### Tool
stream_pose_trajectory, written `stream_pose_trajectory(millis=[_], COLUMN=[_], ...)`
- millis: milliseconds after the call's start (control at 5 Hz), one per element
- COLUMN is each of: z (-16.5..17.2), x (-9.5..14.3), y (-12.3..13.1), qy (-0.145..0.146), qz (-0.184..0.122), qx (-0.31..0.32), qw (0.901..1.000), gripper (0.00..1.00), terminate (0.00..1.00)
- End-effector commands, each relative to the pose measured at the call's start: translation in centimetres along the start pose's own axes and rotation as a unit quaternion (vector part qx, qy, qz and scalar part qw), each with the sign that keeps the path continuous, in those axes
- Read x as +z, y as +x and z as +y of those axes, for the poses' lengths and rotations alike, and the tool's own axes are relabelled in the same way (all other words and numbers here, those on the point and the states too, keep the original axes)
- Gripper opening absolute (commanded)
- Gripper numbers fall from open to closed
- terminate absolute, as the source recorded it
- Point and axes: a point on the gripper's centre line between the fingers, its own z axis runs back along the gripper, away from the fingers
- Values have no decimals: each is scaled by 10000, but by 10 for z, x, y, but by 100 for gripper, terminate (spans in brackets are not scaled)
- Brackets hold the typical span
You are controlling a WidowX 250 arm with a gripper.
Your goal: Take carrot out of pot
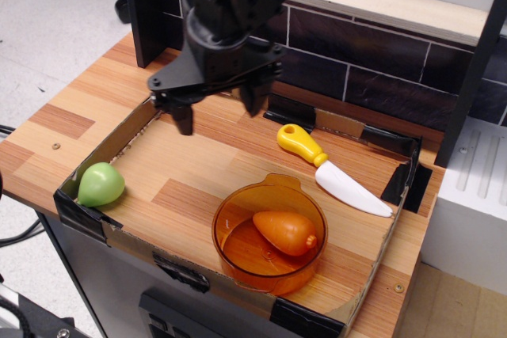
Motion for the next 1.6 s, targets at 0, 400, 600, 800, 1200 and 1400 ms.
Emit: stream_pose_trajectory(millis=[0,400,600,800,1200,1400], z=[-18,-18,-17,-17,-14,-12], x=[27,23,15,8,-2,-6], y=[-36,-72,-80,-84,-95,-101], qy=[58,84,-17,3,120,206], qz=[349,850,907,994,1075,1107], qx=[1242,1898,1928,2017,1964,1905], qw=[9916,9781,9770,9744,9745,9752], gripper=[100,100,100,100,100,100], terminate=[0,0,0,0,0,0])
